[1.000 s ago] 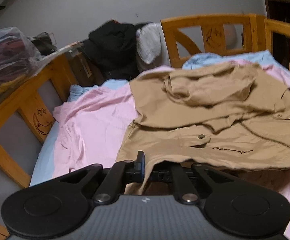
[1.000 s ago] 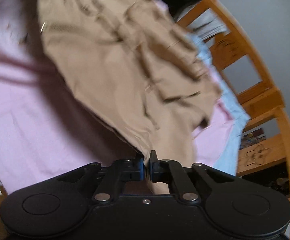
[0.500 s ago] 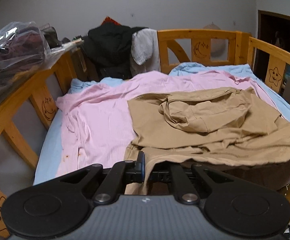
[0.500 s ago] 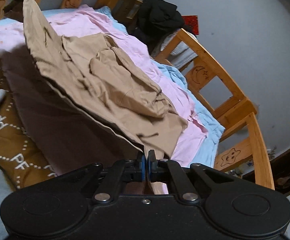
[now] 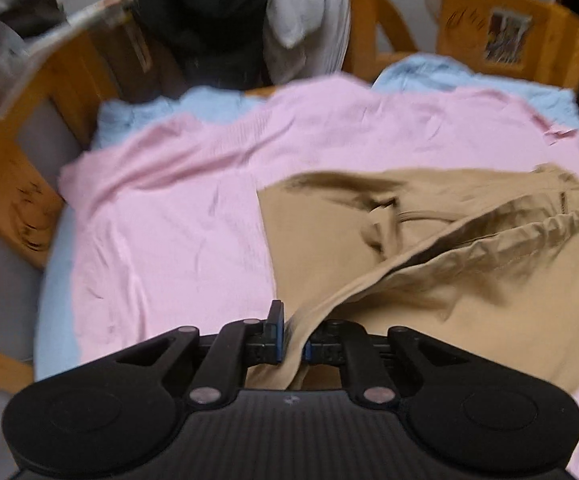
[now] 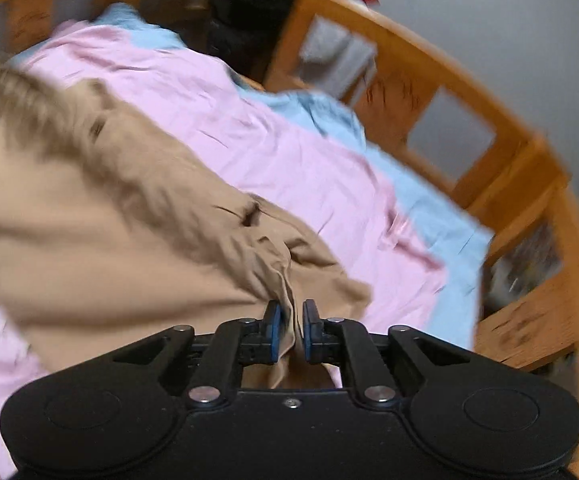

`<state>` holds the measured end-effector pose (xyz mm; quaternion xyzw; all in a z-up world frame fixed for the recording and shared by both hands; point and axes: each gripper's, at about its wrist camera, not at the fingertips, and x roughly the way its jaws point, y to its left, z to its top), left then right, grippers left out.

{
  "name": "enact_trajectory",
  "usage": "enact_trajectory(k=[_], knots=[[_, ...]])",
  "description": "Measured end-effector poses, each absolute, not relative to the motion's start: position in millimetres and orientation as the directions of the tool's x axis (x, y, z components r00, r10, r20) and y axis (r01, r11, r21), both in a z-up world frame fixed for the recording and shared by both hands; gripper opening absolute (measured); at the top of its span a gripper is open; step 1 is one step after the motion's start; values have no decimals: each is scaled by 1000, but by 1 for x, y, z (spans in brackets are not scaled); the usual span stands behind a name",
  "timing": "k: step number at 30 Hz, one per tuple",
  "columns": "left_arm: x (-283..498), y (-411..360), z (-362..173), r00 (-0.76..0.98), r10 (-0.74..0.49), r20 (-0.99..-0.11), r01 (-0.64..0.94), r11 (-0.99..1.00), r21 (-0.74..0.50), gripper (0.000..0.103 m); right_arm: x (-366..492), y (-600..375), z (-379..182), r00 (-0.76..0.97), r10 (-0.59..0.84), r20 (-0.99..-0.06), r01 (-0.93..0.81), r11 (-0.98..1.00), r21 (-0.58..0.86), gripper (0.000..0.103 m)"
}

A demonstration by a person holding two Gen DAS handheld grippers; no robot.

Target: Fold large clothes

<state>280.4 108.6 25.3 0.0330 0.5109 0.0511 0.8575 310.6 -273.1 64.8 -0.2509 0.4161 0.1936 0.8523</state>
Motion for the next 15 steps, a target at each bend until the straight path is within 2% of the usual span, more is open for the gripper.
enact_trajectory(k=[1,3,4,5,7,9,11,12,15], knots=[[290,110,13,456,126,-881,-59,992,111,15,321,-272,55,563,128,-817,-523,820,-232,12],[301,112,-7,431,145,-890,-81,989,122,26,338,-274,36,530,141,-836,-490,856,-166,12],[304,114,-15,422,149,-894,-90,988,122,29,341,-276,30,519,158,-840,-475,870,-131,12],[306,118,-20,420,143,-896,-93,989,115,31,343,-282,25,513,180,-840,-460,883,-92,17],[304,127,-21,448,119,-886,-100,992,82,45,344,-297,24,518,241,-821,-424,905,-2,32],[293,137,-14,510,75,-857,-102,994,27,80,342,-318,30,543,311,-780,-379,920,103,65],[280,149,-4,583,38,-812,-101,995,-26,95,331,-345,42,590,367,-719,-323,924,206,82],[271,155,1,614,30,-789,-107,993,-45,98,326,-357,46,611,384,-693,-301,922,245,87],[250,174,5,642,0,-767,-139,984,-116,98,299,-392,53,666,404,-627,-227,910,346,99]])
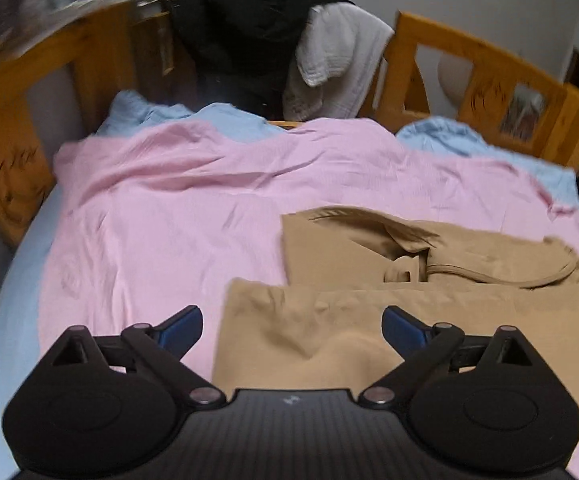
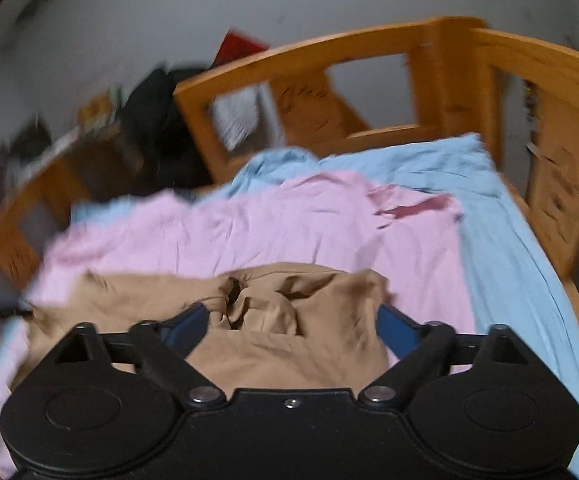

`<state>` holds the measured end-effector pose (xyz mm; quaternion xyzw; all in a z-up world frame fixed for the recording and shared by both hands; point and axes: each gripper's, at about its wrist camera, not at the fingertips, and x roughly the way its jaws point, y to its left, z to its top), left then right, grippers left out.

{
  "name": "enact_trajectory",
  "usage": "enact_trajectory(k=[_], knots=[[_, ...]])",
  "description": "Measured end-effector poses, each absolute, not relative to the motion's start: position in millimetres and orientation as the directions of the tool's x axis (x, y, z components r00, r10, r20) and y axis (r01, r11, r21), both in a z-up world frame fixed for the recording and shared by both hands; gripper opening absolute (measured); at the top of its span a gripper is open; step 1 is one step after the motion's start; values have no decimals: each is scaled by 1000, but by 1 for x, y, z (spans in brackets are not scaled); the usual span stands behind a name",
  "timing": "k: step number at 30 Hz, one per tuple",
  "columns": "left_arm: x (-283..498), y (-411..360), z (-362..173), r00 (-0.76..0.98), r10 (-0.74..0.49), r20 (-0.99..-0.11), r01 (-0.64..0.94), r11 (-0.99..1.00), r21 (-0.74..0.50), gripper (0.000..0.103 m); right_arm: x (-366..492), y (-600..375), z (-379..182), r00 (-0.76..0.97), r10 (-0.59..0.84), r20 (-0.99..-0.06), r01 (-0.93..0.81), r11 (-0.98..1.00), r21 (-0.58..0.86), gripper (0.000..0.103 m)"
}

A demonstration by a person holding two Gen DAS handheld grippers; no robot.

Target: Fold large clothes

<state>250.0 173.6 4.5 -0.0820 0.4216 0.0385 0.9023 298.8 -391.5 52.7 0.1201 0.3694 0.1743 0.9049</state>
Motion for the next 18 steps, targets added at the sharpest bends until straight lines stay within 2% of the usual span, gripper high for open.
enact_trajectory(k=[3,4,5,7,9,10,11,12,14,15,16,18], knots=[[223,188,-7,646,-34,-763,-177,965,-193,97,273,-411,39,687,354,-635,-139,921,363,99],[214,189,-14,635,-40,-772,-186,961,-203,94,266,-414,32,683,327,-654,-105,929,355,98],[207,189,-19,620,-42,-784,-195,959,-205,87,260,-416,22,676,297,-674,-65,936,346,97],[196,188,-34,588,-52,-807,-212,953,-216,75,251,-420,2,655,243,-715,29,938,346,86],[186,186,-43,576,-63,-815,-232,944,-237,56,244,-424,-17,635,236,-735,118,911,394,72],[182,185,-45,582,-56,-811,-246,939,-241,55,240,-425,-23,632,243,-736,151,893,424,62],[178,185,-45,591,-50,-805,-254,936,-244,45,236,-424,-27,634,249,-732,166,881,444,55],[177,185,-46,595,-56,-802,-255,933,-254,23,233,-423,-29,635,248,-732,172,878,446,43],[176,188,-47,593,-62,-803,-285,916,-281,10,230,-418,-30,634,249,-732,157,886,437,30],[174,188,-45,599,-54,-799,-304,907,-290,6,229,-414,-27,637,238,-733,143,898,416,25],[173,188,-42,607,-47,-793,-316,902,-295,5,228,-410,-23,646,222,-731,130,911,392,22],[168,185,-33,619,-25,-785,-323,903,-284,3,224,-410,-16,665,208,-718,130,914,384,9]])
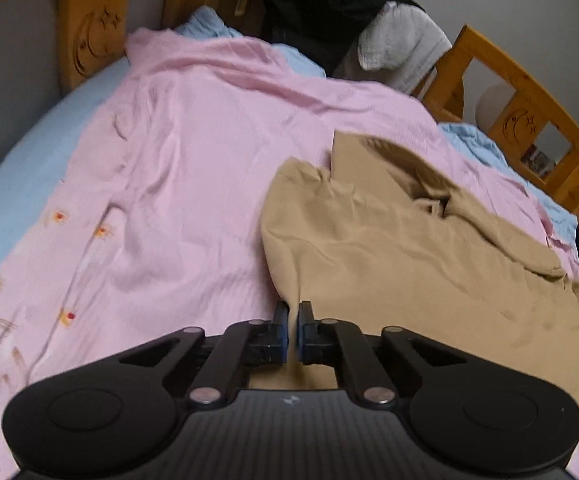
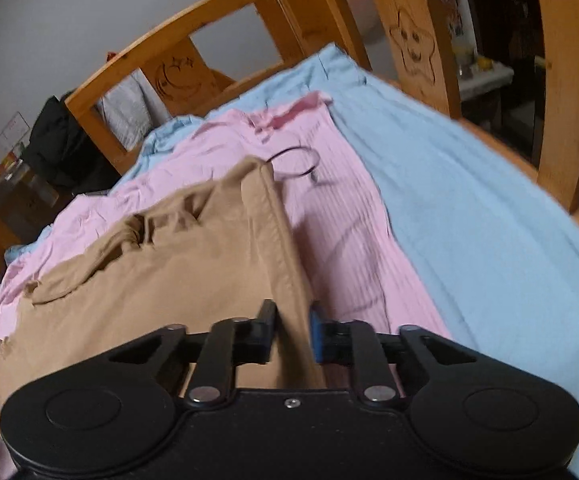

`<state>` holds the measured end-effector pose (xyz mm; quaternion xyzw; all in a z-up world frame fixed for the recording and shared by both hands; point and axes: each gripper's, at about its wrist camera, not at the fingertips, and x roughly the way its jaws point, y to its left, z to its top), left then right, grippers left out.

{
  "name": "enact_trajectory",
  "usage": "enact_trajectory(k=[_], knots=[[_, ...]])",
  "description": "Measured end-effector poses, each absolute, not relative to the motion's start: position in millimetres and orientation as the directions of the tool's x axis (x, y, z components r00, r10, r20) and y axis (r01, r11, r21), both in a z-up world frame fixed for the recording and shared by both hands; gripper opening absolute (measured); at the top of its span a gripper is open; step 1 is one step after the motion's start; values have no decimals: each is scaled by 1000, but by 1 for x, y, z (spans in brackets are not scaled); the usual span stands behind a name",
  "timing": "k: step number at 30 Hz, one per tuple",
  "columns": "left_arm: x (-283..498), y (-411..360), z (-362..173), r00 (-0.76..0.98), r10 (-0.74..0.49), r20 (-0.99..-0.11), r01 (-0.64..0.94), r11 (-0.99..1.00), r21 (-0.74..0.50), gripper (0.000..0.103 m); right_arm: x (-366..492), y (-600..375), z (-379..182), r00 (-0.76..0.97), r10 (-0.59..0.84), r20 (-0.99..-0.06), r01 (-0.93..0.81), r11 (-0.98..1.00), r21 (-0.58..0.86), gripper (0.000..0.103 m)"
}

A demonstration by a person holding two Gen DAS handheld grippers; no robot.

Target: Fold large clothes

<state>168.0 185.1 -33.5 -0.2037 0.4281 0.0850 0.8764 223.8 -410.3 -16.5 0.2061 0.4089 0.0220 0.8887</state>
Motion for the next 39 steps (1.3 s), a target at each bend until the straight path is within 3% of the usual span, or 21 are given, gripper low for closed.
enact_trajectory(k=[5,22,25,27,30,31,33,35,39], knots=[[173,171,-35,577,32,-816,-298,939,-174,3,220,-404,-17,653,157,-741,125,943,310,8],[173,167,-53,551,36,-834,-292,944,-152,4,208,-388,-33,596,87,-799,122,973,197,3],[170,170,-45,551,39,-834,-307,938,-159,12,204,-387,-26,626,77,-776,112,976,187,6],[165,172,-39,559,49,-828,-321,933,-161,36,202,-384,-19,649,60,-758,108,979,170,18],[160,165,-28,588,96,-803,-314,942,-117,58,194,-372,-6,704,14,-710,85,991,104,28],[161,159,-25,597,120,-793,-304,949,-86,60,192,-365,-2,725,-1,-689,61,996,63,29],[166,147,-18,624,153,-766,-282,959,-39,70,190,-344,5,775,-12,-632,-5,1000,-25,43],[178,131,-13,654,171,-737,-264,964,-11,73,195,-327,9,796,33,-604,-77,996,-47,53],[207,96,-14,688,142,-712,-188,982,14,74,214,-281,5,792,140,-594,-210,976,-49,56]])
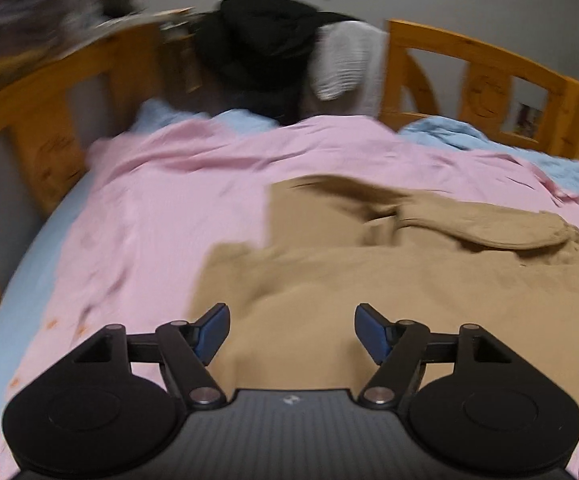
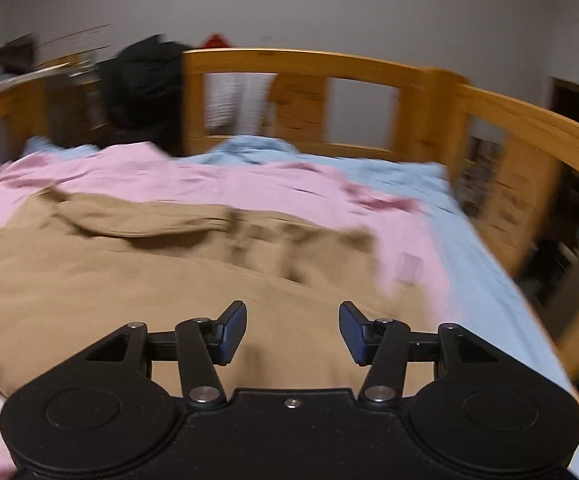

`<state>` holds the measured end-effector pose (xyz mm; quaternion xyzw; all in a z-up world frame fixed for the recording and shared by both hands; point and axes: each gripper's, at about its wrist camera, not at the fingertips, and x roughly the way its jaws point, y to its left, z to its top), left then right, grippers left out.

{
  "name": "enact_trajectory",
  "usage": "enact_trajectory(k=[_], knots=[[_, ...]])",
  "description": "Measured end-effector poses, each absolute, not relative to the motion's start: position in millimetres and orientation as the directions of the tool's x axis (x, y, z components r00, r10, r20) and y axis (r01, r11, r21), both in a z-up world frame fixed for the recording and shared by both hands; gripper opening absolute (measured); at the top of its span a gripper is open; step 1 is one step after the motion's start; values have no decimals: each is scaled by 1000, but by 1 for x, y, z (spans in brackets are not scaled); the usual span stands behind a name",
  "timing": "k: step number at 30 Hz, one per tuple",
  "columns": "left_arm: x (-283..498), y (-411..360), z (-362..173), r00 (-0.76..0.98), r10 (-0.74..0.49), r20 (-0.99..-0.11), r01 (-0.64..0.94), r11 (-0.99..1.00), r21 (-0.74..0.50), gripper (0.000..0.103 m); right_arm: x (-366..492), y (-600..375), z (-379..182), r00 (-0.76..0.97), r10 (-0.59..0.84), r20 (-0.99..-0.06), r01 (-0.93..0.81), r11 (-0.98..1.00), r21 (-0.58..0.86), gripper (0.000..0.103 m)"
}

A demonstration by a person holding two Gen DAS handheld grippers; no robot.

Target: Fold large clothes

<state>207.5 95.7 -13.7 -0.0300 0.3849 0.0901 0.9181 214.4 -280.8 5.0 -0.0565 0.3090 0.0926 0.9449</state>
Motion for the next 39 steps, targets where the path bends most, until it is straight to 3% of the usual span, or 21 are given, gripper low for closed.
enact_trajectory(k=[12,19,22,24,29,33,39], knots=[[249,69,-78,617,141,-774,-184,982,32,79,259,-258,-56,740,82,-667,-186,979,-87,67],[241,74,-64,607,139,-782,-213,977,8,83,243,-268,-56,765,95,-637,-166,985,-53,69],[224,75,-51,638,152,-755,-227,974,4,93,223,-273,-35,789,123,-602,-190,981,-49,81],[210,75,-43,650,172,-740,-247,969,8,96,211,-275,-25,794,115,-597,-189,980,-64,84],[163,82,-32,665,213,-716,-322,947,-17,102,199,-292,-33,719,66,-692,-100,995,-9,93],[130,99,-37,641,242,-729,-434,897,-84,102,189,-311,-37,702,68,-709,22,993,117,96],[111,132,-62,623,168,-764,-528,810,-253,102,156,-318,-29,698,91,-710,98,971,220,100]])
